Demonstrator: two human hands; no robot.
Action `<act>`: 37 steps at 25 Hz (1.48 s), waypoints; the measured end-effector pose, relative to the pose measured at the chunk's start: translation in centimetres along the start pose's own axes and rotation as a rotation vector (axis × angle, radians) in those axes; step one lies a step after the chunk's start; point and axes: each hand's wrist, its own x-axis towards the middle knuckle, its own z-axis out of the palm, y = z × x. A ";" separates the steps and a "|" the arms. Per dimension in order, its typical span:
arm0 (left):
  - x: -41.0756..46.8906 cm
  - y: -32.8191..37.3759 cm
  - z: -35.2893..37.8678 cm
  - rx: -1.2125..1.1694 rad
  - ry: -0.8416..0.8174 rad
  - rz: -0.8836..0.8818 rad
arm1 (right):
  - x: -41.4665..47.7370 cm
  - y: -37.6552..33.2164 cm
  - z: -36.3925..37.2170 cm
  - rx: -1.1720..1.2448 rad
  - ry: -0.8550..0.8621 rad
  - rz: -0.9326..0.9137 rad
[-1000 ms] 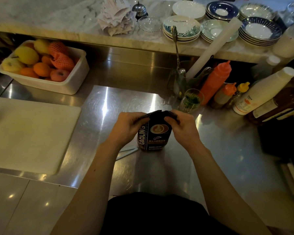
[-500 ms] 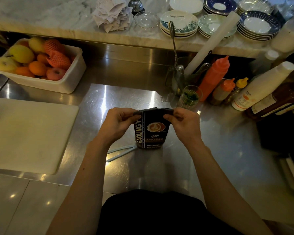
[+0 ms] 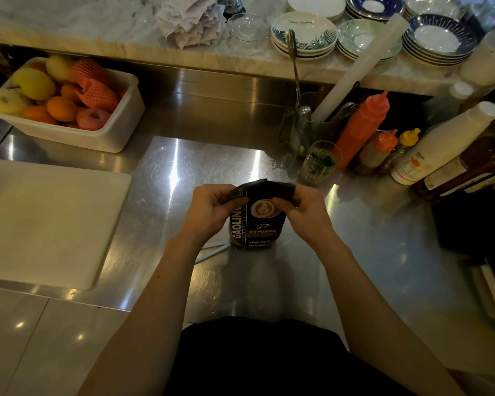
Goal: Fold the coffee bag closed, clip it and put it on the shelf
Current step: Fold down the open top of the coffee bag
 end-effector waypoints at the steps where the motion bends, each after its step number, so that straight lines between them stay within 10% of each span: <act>1: 0.0 0.1 0.0 0.001 -0.020 0.008 | 0.1 0.0 0.0 0.031 -0.006 0.008; 10: 0.0 -0.5 -1.8 -0.255 -0.200 -0.065 | 0.3 1.1 -0.8 0.067 -0.092 0.007; 14: -0.2 -2.1 -8.6 -0.225 0.141 -0.112 | -0.1 2.4 -4.8 0.049 0.229 0.050; 21: 1.4 0.7 -4.4 -0.043 -0.205 -0.025 | 1.3 0.5 -4.2 -0.003 0.157 -0.011; 37: 0.9 -0.1 1.5 -0.164 -0.081 -0.017 | 0.4 2.2 -3.4 0.058 -0.041 -0.057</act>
